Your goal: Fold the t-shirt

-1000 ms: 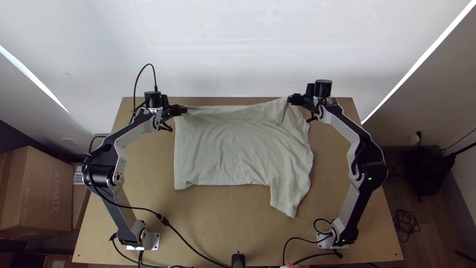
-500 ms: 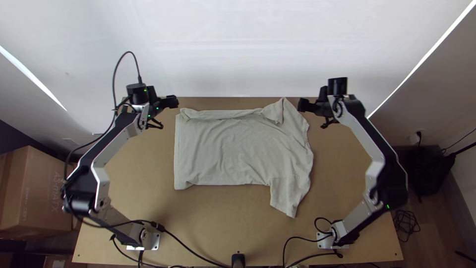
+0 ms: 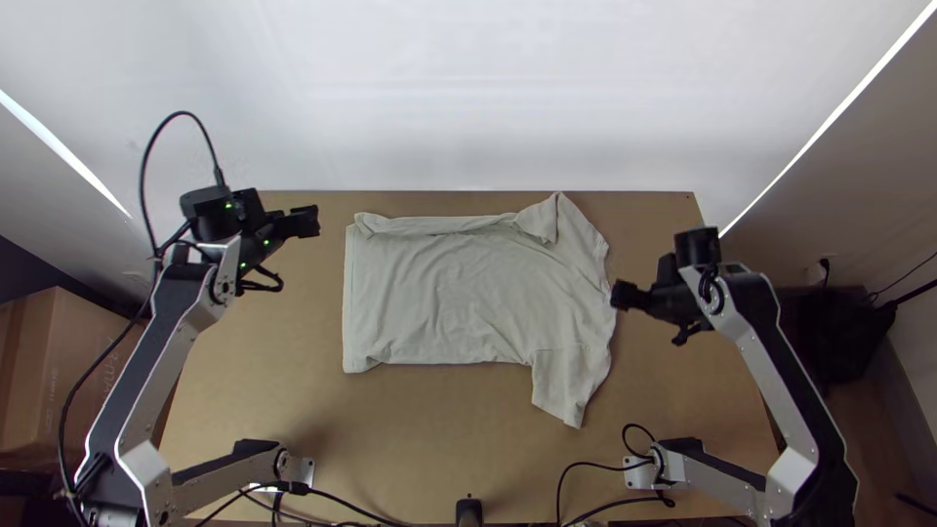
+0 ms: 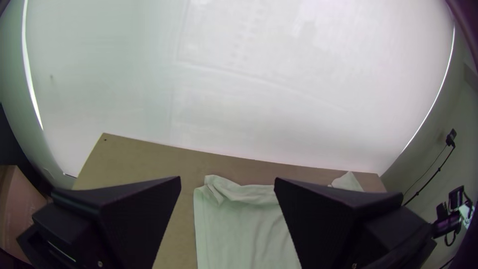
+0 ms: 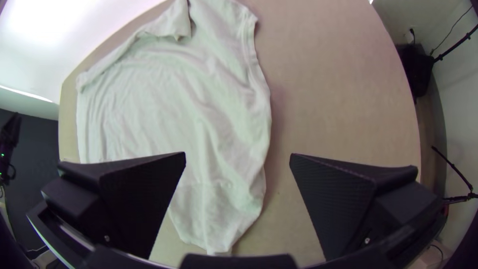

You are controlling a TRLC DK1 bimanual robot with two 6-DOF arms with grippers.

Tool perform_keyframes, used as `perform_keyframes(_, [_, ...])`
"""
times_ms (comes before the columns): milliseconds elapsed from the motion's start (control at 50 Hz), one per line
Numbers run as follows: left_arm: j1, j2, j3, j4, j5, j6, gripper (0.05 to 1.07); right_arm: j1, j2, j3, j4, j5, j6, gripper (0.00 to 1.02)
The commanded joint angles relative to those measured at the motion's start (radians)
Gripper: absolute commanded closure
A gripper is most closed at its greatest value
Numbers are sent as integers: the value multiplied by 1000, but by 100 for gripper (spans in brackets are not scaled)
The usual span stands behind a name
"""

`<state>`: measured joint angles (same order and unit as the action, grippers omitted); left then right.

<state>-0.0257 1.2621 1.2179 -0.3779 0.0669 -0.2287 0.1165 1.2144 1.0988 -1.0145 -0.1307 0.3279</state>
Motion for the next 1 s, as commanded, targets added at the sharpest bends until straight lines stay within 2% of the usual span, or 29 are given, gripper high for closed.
perform_keyframes(0, [10,-61,-18,-23,8,-17,10,0,-61,-111,-10,2,-35,12])
perform_keyframes(60, [15,-75,-18,-30,8,-17,10,-3,-64,-166,-10,2,-36,12])
perform_keyframes(100, [17,-81,-18,-35,8,-17,10,-3,-65,-194,-10,2,-38,21])
perform_keyframes(180, [20,-89,-18,-46,8,-17,10,-9,-49,-235,-9,2,-43,49])
perform_keyframes(220, [20,-93,-18,-50,8,-17,10,-9,-44,-252,-9,2,-44,55])
perform_keyframes(320, [20,-99,-18,-58,7,-15,10,-15,-12,-283,5,-1,-39,55])
perform_keyframes(440, [20,-101,-11,-65,7,-12,10,-12,22,-306,36,-50,-41,54])
perform_keyframes(520, [20,-101,-6,-69,5,-11,10,-11,45,-309,74,-61,-43,53])
perform_keyframes(620, [20,-99,-3,-75,5,-8,10,-9,94,-309,94,-70,-47,37])
perform_keyframes(980, [27,-95,35,-105,1,-3,10,-5,209,-318,192,-70,-58,37])
